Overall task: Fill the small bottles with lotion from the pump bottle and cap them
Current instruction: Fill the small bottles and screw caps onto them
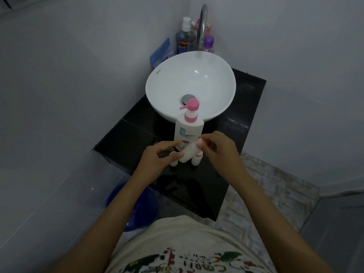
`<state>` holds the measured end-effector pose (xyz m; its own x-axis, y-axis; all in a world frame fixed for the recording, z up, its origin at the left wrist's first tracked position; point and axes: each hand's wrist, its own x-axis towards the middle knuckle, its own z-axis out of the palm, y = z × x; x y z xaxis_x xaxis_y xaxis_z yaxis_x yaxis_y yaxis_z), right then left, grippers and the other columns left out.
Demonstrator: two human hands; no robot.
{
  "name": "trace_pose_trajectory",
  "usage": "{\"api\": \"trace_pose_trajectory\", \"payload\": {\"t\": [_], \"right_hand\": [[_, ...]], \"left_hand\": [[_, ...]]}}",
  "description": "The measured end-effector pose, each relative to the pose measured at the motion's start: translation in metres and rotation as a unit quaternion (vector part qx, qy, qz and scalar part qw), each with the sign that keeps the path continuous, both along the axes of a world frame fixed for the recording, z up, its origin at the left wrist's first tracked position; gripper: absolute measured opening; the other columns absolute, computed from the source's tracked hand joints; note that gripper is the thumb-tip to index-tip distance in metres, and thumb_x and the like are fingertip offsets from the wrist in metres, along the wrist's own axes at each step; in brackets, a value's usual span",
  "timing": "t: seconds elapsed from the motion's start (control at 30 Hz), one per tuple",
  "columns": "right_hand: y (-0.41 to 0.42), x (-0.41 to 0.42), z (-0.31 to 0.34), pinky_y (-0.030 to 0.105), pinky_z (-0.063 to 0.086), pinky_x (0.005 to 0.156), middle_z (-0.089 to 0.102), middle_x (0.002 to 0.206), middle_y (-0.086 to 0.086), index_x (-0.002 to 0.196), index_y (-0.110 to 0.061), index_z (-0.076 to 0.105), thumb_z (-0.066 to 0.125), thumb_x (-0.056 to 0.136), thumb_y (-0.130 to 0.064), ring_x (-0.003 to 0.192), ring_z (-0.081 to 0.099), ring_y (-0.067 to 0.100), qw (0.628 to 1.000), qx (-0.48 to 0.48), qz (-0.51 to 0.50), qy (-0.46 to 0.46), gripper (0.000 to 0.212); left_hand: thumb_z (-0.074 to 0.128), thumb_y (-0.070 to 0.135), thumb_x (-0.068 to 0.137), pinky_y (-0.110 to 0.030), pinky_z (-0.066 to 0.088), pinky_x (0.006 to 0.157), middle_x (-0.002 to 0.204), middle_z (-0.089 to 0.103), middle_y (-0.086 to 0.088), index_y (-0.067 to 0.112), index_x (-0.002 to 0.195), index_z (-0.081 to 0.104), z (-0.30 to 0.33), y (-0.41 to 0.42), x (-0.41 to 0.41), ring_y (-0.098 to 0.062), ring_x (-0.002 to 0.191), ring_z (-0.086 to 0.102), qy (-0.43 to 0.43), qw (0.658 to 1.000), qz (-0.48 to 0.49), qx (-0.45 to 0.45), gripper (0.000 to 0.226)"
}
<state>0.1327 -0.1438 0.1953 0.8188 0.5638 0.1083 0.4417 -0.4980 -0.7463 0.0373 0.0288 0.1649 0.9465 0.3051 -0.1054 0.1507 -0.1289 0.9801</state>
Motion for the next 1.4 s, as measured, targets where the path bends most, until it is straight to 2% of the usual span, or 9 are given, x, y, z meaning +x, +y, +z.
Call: {"api": "trace_pose_trajectory", "payload": {"t": [0.2,0.4,0.53,0.67,0.73,0.83,0.93,1.17,1.4], "right_hand": [[0.012,0.015,-0.024,0.030,0.046,0.074,0.061,0.107,0.005,0.120,-0.011,0.061,0.054,0.092,-0.023,0.099,0.056,0.021,0.971,-0.184,0.065,-0.140,0.031],[0.033,0.022,-0.043,0.033,0.046,0.082,0.062,0.115,0.009,0.123,-0.011,0.060,0.054,0.091,-0.021,0.112,0.051,0.026,0.950,-0.241,0.118,-0.161,0.033],[0.043,0.024,-0.057,0.038,0.046,0.089,0.064,0.115,0.014,0.113,-0.004,0.063,0.053,0.090,-0.017,0.111,0.052,0.030,0.932,-0.282,0.143,-0.176,0.029],[0.045,0.023,-0.069,0.037,0.042,0.079,0.067,0.104,0.014,0.095,-0.005,0.067,0.054,0.085,-0.014,0.104,0.054,0.033,0.925,-0.300,0.163,-0.164,0.018],[0.044,0.022,-0.072,0.036,0.041,0.074,0.067,0.096,0.016,0.090,-0.004,0.067,0.058,0.082,-0.011,0.098,0.056,0.035,0.929,-0.291,0.160,-0.160,0.014],[0.043,0.021,-0.071,0.035,0.040,0.087,0.063,0.116,0.011,0.113,-0.009,0.062,0.054,0.087,-0.018,0.111,0.050,0.028,0.925,-0.306,0.160,-0.161,0.028],[0.040,0.021,-0.068,0.032,0.035,0.090,0.059,0.126,0.008,0.126,-0.013,0.055,0.054,0.089,-0.021,0.117,0.047,0.026,0.936,-0.283,0.143,-0.155,0.038],[0.006,0.023,-0.060,0.031,0.040,0.084,0.064,0.106,0.004,0.117,-0.015,0.063,0.062,0.086,-0.026,0.102,0.054,0.022,0.977,-0.183,0.023,-0.103,0.033],[-0.053,0.033,-0.088,0.034,0.046,0.080,0.061,0.109,0.011,0.115,-0.007,0.063,0.067,0.084,-0.028,0.101,0.058,0.027,0.957,-0.280,-0.073,0.017,0.038]], "left_hand": [[0.074,0.017,0.077,-0.016,0.044,0.084,0.110,0.066,0.004,0.024,0.112,0.065,-0.032,0.021,-0.005,-0.006,0.100,0.060,0.037,0.997,0.055,0.041,0.037],[0.078,0.013,0.075,-0.015,0.044,0.082,0.113,0.063,-0.002,0.022,0.116,0.062,-0.068,0.027,-0.003,-0.017,0.103,0.058,0.088,0.993,0.045,0.070,0.045],[0.078,0.011,0.074,-0.010,0.041,0.079,0.115,0.059,-0.002,0.018,0.121,0.061,-0.080,0.028,0.003,-0.017,0.104,0.057,0.108,0.989,0.033,0.097,0.051],[0.079,0.006,0.072,-0.009,0.041,0.078,0.112,0.058,-0.006,0.013,0.120,0.061,-0.088,0.027,0.011,-0.020,0.102,0.057,0.108,0.988,0.025,0.110,0.052],[0.080,0.005,0.071,-0.015,0.046,0.082,0.112,0.059,-0.007,0.011,0.119,0.062,-0.091,0.026,0.015,-0.022,0.101,0.058,0.110,0.987,0.019,0.112,0.052],[0.081,0.006,0.069,-0.036,0.052,0.092,0.112,0.064,-0.009,0.013,0.113,0.065,-0.095,0.026,0.019,-0.025,0.101,0.062,0.101,0.989,0.013,0.109,0.048],[0.080,0.007,0.071,-0.033,0.052,0.091,0.109,0.065,-0.008,0.018,0.108,0.067,-0.096,0.024,0.021,-0.021,0.100,0.063,0.098,0.989,-0.001,0.109,0.041],[0.078,0.006,0.073,-0.032,0.051,0.091,0.105,0.067,-0.005,0.017,0.102,0.068,-0.098,0.026,0.022,-0.018,0.097,0.064,0.097,0.990,-0.003,0.101,0.033],[0.073,0.006,0.079,-0.012,0.045,0.080,0.101,0.065,0.006,0.017,0.109,0.062,-0.082,0.030,0.008,-0.003,0.095,0.060,0.091,0.994,0.033,0.049,0.033]]}}
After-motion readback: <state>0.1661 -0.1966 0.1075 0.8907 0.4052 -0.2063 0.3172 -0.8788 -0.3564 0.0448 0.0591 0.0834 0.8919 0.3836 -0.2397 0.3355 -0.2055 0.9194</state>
